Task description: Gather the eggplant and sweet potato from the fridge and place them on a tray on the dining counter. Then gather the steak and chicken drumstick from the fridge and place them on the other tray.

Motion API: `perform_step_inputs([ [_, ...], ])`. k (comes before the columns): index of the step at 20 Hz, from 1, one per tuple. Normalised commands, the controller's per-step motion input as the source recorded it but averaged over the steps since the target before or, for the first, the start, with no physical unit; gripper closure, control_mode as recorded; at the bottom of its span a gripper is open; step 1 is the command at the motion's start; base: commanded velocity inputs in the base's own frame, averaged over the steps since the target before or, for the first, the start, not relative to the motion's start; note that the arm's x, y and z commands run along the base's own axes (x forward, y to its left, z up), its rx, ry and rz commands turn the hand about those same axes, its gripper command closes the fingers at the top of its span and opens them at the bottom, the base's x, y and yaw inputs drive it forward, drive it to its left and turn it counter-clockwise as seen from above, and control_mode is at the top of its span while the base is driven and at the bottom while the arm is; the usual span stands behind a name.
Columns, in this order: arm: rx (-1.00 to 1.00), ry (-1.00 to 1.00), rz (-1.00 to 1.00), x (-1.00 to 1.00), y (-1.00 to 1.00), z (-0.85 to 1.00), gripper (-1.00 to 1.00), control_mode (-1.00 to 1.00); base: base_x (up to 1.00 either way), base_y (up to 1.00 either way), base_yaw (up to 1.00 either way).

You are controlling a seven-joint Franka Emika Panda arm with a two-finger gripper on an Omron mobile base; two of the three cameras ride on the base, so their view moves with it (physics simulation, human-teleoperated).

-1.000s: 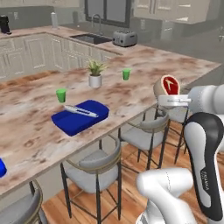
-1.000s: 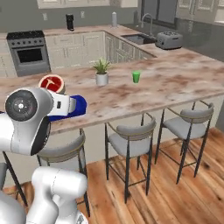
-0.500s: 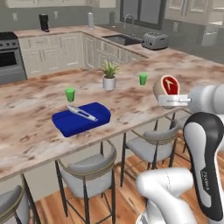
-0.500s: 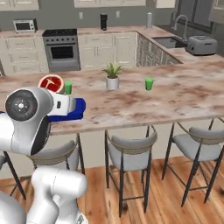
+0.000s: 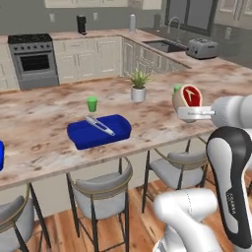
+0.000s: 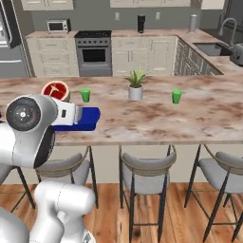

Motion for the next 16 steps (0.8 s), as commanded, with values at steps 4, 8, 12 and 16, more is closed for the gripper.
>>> perform_step_inputs([
  [4, 0.0, 0.0, 0.0, 0.0, 0.0, 0.0, 1.0, 1.0, 0.6, -0.23, 0.26],
  [8, 0.0, 0.0, 0.0, 0.0, 0.0, 0.0, 1.0, 1.0, 0.72, -0.27, 0.25],
  [12, 0.0, 0.0, 0.0, 0.0, 0.0, 0.0, 1.0, 1.0, 0.64, -0.32, 0.24],
  [16, 0.0, 0.0, 0.0, 0.0, 0.0, 0.0, 1.0, 1.0, 0.35, -0.27, 0.25],
])
